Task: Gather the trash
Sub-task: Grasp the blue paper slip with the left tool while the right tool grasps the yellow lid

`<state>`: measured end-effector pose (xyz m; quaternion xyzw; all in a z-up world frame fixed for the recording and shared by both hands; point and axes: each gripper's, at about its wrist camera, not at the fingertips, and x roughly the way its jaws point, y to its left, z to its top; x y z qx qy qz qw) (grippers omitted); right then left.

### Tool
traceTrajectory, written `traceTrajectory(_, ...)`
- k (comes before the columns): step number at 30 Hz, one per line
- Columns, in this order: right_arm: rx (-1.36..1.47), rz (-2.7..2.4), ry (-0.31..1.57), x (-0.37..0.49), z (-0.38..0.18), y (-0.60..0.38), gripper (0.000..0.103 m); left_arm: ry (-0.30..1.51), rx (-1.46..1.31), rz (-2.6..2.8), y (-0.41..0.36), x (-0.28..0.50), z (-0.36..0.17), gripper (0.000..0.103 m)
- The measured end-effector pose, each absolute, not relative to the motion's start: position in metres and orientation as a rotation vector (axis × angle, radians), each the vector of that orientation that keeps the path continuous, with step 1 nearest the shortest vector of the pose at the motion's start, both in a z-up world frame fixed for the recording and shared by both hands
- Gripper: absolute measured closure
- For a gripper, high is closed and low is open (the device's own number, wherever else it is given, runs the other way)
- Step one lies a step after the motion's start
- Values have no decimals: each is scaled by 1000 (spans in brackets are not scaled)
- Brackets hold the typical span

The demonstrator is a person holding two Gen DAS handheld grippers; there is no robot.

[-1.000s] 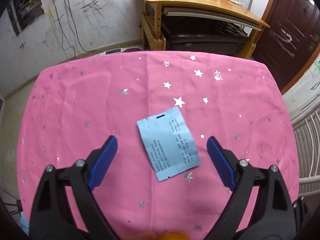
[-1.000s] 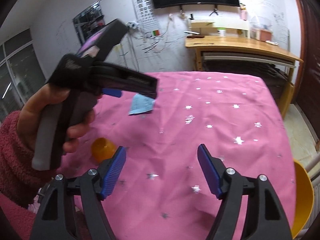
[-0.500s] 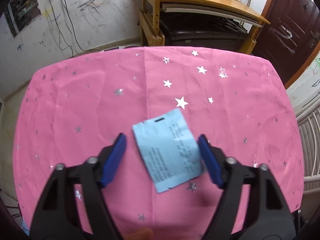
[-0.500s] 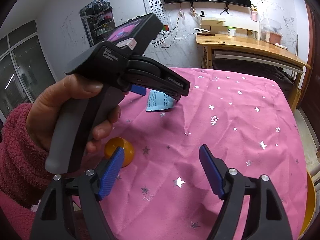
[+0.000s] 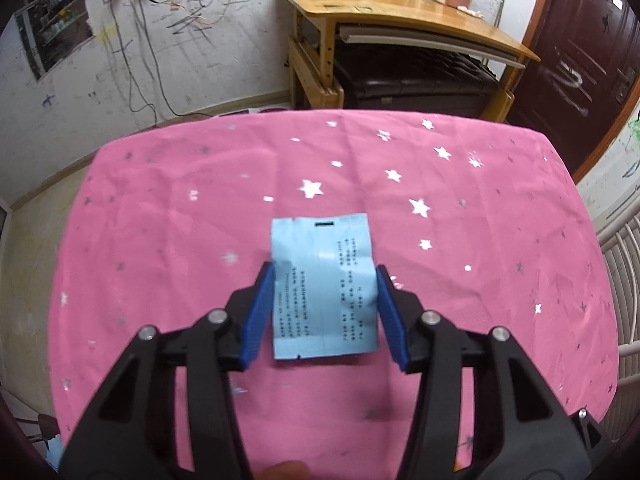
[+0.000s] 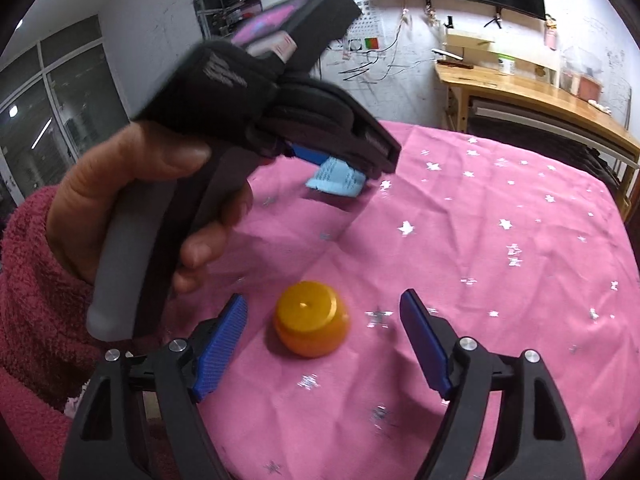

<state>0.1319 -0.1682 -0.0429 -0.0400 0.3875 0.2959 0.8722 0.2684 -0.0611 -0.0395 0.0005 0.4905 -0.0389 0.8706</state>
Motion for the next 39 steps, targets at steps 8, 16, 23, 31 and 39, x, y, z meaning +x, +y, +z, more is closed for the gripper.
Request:
traceTrajectory(8,-120,598,816,133,-46,-156,53,1009,-34,-87,-38,258,-34,55)
traceTrajectory(16,-129,561,809,132,-47,-157,68,1000,-48,-90,-37,250,-30,55)
traceTrajectory(23,-80,544,771,135,-38,-179,68,984,-32,-96,-46,242,-22,55)
traceTrajectory(31,-4,455,726,132,-24,-231,68,957,7,-128,-79,233,-9,55)
traceTrajectory(39,63,383,687,130,-15,-281,68,937,50,-175,-116,224,0,55)
